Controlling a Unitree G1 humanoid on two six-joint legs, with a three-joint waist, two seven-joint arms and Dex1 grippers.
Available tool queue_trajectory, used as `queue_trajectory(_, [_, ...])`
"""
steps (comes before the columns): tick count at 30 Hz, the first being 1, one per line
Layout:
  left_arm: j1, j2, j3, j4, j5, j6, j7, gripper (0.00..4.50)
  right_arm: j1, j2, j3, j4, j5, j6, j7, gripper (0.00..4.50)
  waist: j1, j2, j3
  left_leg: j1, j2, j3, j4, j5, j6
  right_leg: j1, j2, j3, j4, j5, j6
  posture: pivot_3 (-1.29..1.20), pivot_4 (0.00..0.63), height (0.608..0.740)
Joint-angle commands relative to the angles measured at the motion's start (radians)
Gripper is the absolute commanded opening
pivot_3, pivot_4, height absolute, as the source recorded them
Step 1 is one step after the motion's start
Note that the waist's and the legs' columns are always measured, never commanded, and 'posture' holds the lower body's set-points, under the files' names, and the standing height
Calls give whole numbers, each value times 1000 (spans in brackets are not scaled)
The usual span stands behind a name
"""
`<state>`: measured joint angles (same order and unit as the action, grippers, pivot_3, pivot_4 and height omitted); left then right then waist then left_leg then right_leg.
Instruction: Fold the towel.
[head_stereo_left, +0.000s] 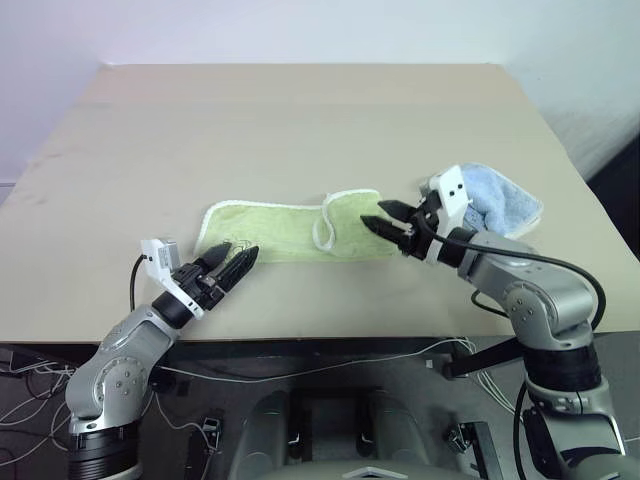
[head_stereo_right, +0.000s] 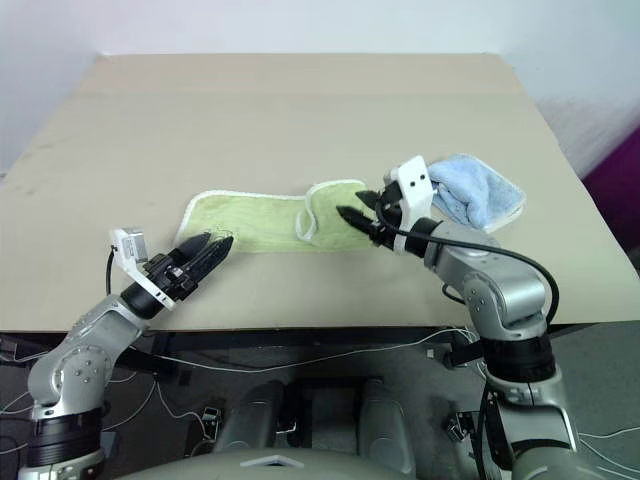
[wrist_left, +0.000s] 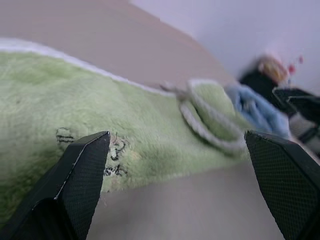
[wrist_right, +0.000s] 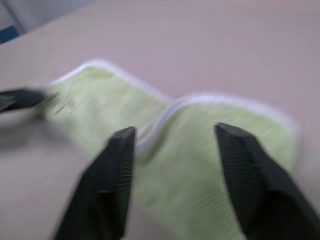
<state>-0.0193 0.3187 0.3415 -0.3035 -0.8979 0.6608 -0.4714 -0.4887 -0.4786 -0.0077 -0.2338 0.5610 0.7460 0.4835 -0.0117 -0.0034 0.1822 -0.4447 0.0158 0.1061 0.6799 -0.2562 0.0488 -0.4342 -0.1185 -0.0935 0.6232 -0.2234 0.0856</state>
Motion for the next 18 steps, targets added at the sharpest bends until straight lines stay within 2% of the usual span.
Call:
queue_trajectory(1, [26, -52, 35, -92, -115, 62, 154, 4500, -75, 69, 35, 181, -82, -160, 42, 978, -2, 0, 0, 0, 0, 0, 0, 0, 0, 0, 0, 0, 0, 0, 0, 0, 150, 740])
queue_trajectory(2, [40, -75, 33, -110, -127, 73, 206, 4500, -93, 95, 57, 263, -121, -222, 56, 679, -2, 0, 0, 0, 0, 0, 0, 0, 0, 1, 0, 0, 0, 0, 0, 0, 150, 740])
queue_trajectory(7, [88, -141, 36, -169, -188, 99, 373, 4500, -141, 180, 127, 557, -243, -421, 132, 679, 1, 0, 0, 1, -1, 0, 0, 1, 1, 1, 2, -1, 1, 0, 0, 0, 150, 740])
queue_trajectory(11, [122, -185, 31, -199, -216, 93, 485, 4500, -145, 218, 183, 715, -341, -538, 169, 679, -2, 0, 0, 1, -2, 0, 1, 0, 1, 2, 1, -1, 1, 0, 0, 0, 150, 740])
queue_trajectory(14, [135, -222, 20, -209, -230, 91, 582, 4500, -134, 222, 188, 740, -374, -578, 190, 679, -3, -1, -2, 4, -1, 0, 0, 0, 0, 4, 1, -1, 0, 0, 0, 0, 150, 740])
queue_trajectory(18, [124, -253, 39, -192, -288, 76, 675, 4500, -125, 203, 129, 616, -326, -571, 228, 679, -3, 0, -2, 4, -1, 0, 0, 0, 0, 5, 0, 0, 0, 0, 0, 0, 150, 740])
